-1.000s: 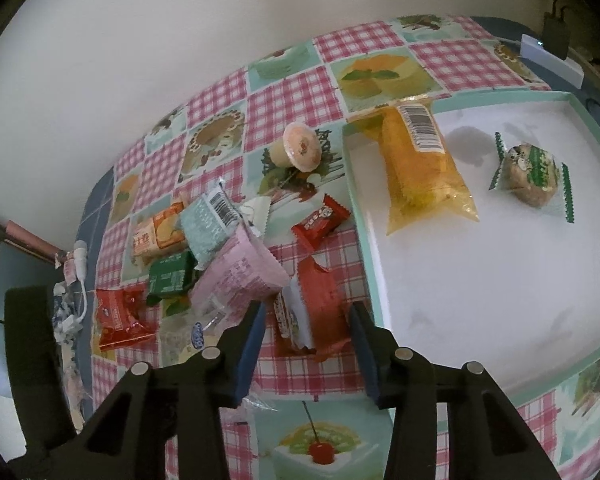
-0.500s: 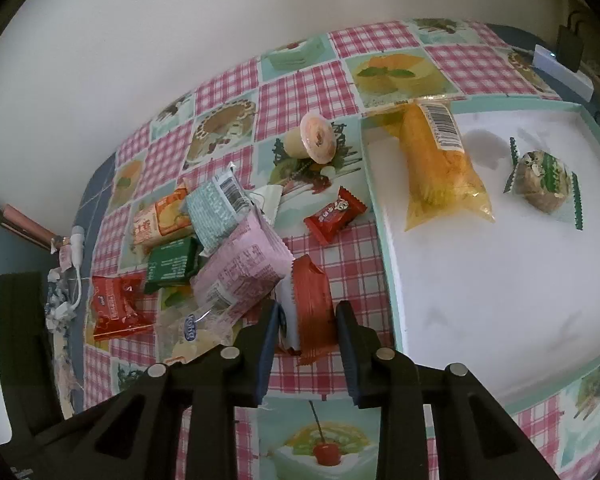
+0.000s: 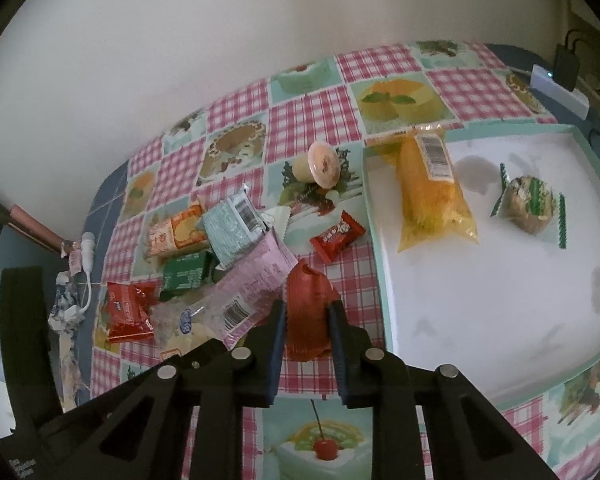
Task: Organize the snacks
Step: 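Grasp the round bun with left tool while right grasps milk biscuit pack, then carry the bun and milk biscuit pack into the white tray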
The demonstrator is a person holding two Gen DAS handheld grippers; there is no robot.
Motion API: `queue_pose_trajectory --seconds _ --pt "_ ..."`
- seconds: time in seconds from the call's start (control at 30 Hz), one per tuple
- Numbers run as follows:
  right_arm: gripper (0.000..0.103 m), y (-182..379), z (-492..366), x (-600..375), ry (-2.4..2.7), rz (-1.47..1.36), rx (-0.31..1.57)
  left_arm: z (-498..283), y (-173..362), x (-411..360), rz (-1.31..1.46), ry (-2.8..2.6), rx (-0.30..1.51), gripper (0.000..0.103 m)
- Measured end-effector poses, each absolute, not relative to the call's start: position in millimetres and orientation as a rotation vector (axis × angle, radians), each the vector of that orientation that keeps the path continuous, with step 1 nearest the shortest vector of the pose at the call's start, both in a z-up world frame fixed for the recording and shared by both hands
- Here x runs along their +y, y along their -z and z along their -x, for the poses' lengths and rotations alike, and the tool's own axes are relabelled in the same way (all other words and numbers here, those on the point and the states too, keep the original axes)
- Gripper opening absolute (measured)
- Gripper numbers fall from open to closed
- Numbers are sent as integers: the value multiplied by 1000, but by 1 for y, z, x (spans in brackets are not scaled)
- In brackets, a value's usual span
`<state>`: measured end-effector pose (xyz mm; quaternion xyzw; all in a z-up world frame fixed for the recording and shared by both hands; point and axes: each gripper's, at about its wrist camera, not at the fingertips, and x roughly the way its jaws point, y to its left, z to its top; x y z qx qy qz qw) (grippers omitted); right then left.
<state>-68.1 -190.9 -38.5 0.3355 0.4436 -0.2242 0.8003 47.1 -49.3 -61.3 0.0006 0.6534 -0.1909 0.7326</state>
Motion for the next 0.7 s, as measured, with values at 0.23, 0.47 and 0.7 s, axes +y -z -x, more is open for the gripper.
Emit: queue_pose_trajectory --seconds 0.23,0.47,0.7 --pt "23 33 74 -194 478 -726 942 -48 52 -52 1 427 1413 56" --pt "22 19 80 -196 479 -716 906 -44 42 -47 -5 443 1366 56" --pt "22 9 92 -202 485 -721 879 -37 30 -50 -20 460 1327 56"
